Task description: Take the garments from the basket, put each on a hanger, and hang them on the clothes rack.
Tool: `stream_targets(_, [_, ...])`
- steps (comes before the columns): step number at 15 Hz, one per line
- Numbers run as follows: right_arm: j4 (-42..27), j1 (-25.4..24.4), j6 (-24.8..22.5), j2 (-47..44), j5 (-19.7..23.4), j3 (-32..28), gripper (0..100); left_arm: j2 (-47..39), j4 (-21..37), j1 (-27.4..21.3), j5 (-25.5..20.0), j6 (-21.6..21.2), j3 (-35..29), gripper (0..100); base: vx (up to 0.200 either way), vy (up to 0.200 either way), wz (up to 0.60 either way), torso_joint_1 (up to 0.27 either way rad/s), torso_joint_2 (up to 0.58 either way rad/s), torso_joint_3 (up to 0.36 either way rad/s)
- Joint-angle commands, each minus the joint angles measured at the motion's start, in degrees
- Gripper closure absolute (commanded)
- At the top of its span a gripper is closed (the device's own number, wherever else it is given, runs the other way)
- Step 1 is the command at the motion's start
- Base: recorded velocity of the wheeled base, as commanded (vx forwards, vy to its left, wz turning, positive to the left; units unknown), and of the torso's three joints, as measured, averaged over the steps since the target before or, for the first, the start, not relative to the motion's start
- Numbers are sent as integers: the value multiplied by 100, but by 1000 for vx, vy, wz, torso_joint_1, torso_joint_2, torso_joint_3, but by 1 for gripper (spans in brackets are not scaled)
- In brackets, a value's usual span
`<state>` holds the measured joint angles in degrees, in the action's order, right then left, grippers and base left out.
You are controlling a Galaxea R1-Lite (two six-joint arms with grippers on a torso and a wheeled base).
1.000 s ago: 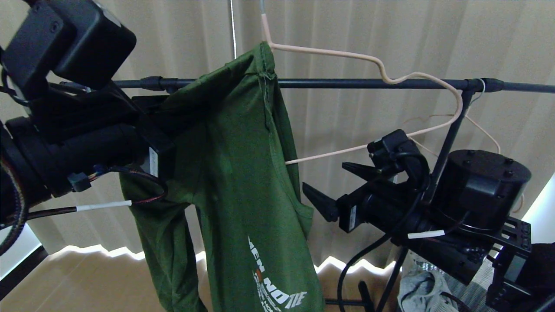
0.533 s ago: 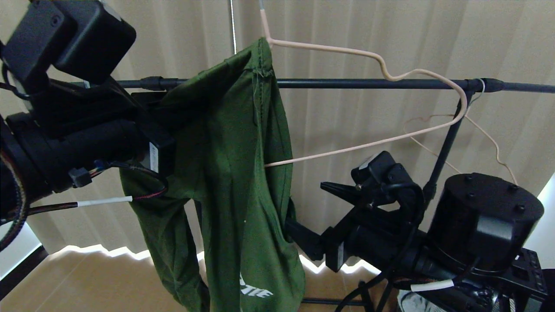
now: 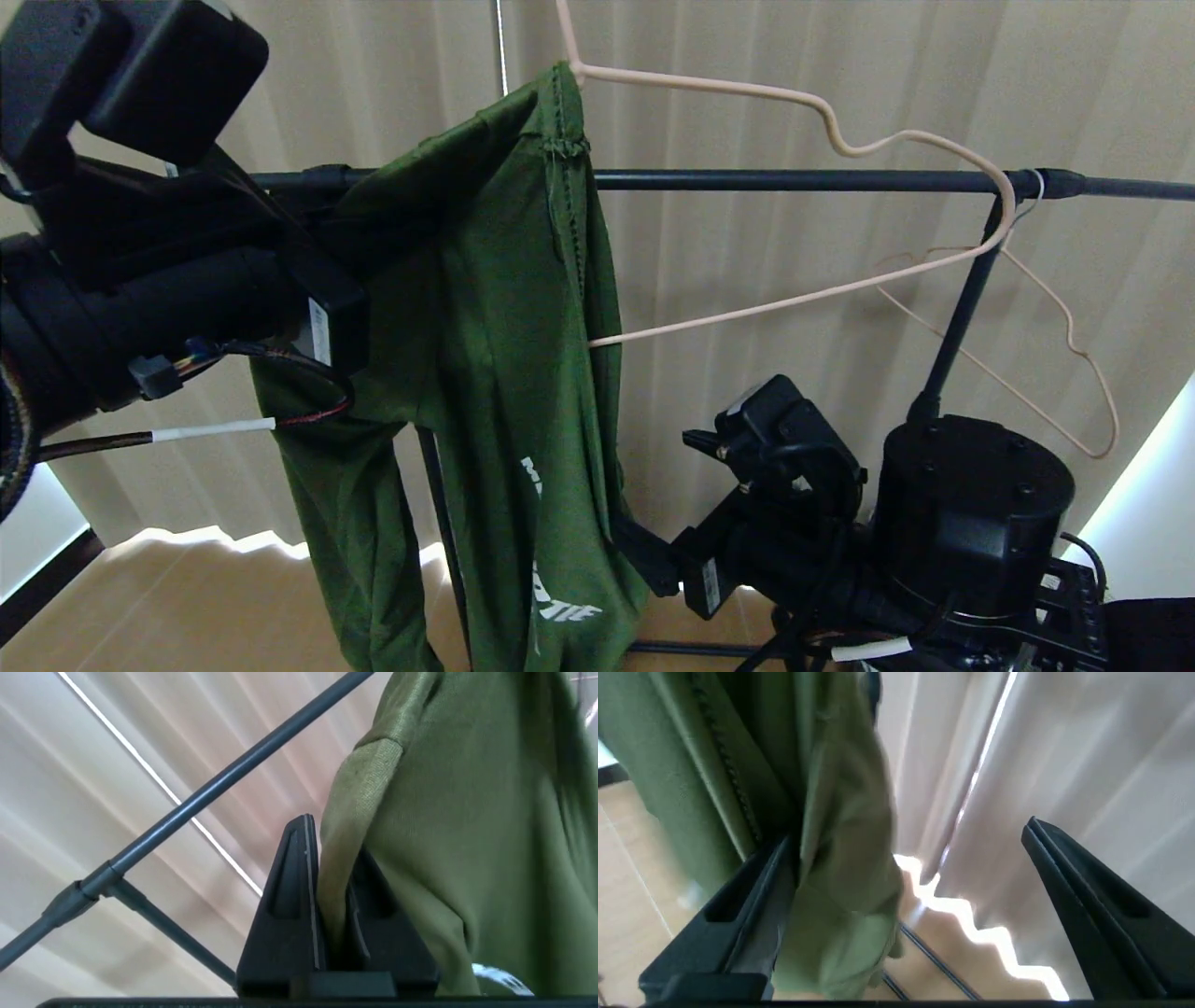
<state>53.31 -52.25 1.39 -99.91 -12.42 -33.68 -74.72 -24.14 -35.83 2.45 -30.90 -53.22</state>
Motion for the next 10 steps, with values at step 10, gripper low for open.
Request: stream_targets(10, [-787, 2122, -253, 1404, -32, 301, 100, 177, 67, 340, 238, -250, 541, 100, 0, 0, 0, 0, 0, 0])
